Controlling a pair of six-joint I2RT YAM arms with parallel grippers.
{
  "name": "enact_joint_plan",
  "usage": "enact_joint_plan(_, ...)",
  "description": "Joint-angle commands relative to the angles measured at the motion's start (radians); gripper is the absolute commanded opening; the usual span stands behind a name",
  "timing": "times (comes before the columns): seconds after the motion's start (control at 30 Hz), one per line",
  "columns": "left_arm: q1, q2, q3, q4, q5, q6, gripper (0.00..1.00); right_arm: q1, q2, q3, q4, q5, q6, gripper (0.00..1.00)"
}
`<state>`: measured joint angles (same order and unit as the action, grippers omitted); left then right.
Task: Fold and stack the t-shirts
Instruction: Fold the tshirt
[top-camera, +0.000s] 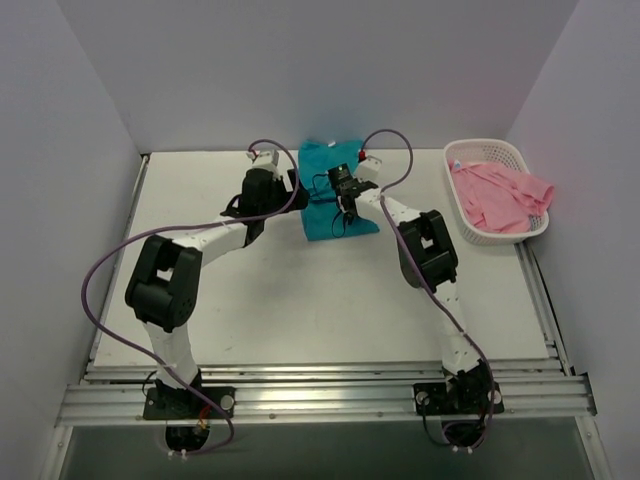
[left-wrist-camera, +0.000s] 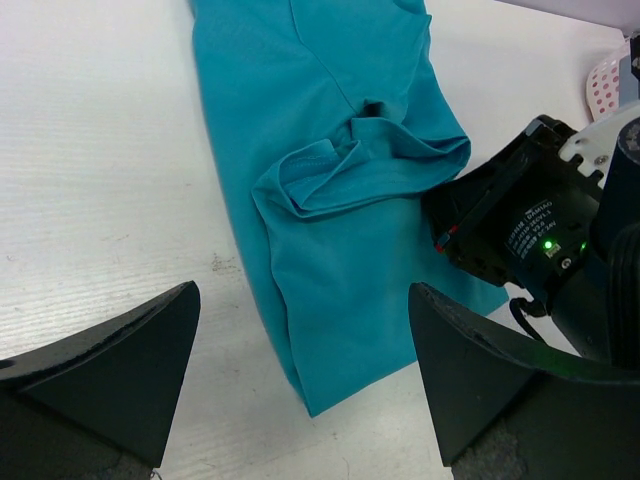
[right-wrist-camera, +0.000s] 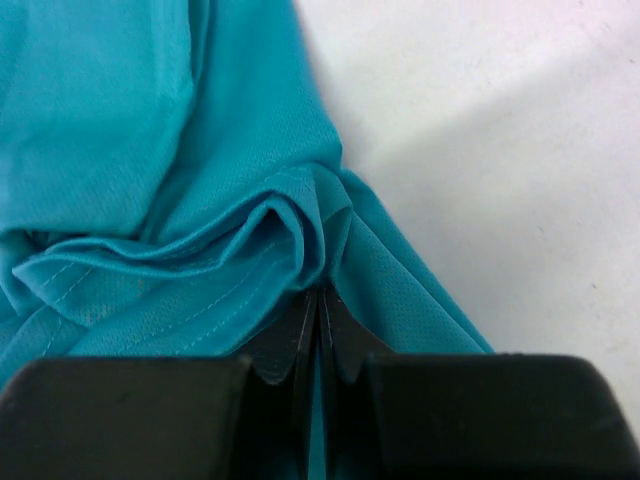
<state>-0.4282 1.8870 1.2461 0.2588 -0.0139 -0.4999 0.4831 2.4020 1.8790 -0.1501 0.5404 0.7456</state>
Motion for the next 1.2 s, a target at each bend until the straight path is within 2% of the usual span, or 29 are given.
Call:
enact_joint_plan(0.0, 0.006, -0.049, 0.0, 0.062, 0.014, 0.014, 0.94, -0.017, 0.049, 0.069, -0.036, -0.033, -0.023, 0.0)
enact_joint_plan(0.13, 0.008, -0.037, 0.004, 0.066, 0.014, 0.015, 0.94, -0.032, 0.094, 0.15, -0.051, -0.069, -0.022, 0.0)
enact_joint_plan(0.53, 0.009, 0.012, 0.029, 0.074, 0.051, 0.012, 0.95, -0.032, -0.015, 0.103, -0.037, -0.069, -0.015, 0.0)
enact_joint_plan(0.9, 0.009, 0.009, 0.019, 0.085, 0.061, 0.008, 0.95, -0.038, -0.179, -0.274, 0.021, -0.031, 0.064, 0.0)
enact_joint_plan(1.17, 0.008, -0.002, 0.012, 0.094, 0.071, -0.003, 0.95, -0.038, -0.253, -0.389, 0.021, -0.011, 0.077, 0.0)
